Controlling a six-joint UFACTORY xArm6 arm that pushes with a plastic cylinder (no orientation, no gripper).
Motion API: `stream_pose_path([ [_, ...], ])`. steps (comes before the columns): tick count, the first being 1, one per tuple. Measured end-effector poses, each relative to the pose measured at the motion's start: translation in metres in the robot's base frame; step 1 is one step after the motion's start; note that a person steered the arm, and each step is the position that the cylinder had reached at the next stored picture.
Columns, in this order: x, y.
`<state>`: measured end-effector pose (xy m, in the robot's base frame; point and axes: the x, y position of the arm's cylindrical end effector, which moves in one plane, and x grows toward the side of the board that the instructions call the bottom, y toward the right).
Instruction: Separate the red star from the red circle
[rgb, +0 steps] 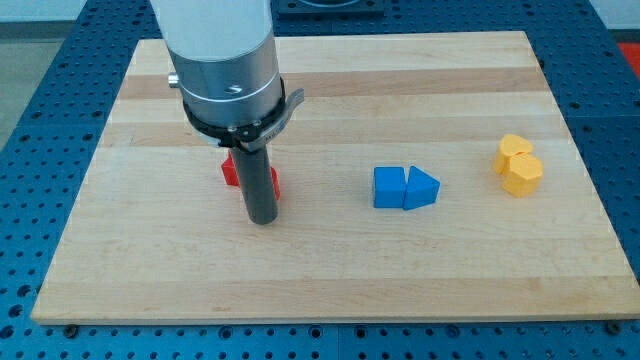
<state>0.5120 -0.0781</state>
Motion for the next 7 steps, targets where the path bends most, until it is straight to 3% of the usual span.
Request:
stream_pose_path([
  [2,-0.001,0.027],
  [7,-0.026,-0.039],
])
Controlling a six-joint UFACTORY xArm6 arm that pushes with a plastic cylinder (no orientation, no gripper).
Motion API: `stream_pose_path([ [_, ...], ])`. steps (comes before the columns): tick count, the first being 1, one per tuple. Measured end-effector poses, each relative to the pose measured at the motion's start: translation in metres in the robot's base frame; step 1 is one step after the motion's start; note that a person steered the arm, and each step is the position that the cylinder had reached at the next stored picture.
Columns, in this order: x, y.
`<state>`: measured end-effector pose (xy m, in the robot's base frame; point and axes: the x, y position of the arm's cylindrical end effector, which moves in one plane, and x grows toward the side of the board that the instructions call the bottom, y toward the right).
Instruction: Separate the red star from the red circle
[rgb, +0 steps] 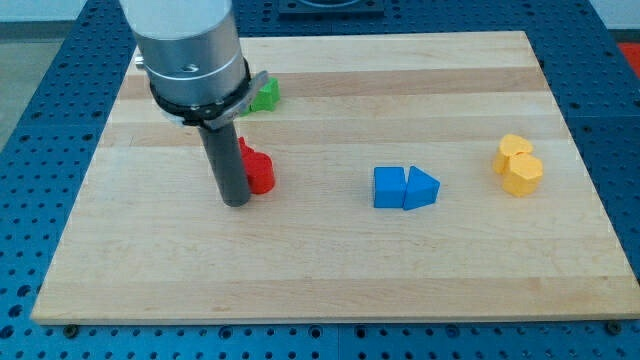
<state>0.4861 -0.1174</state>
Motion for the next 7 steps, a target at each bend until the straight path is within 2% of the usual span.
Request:
stream_pose_path([
  [4,-0.004,-0.017],
  [7,-0.039,-0.019],
])
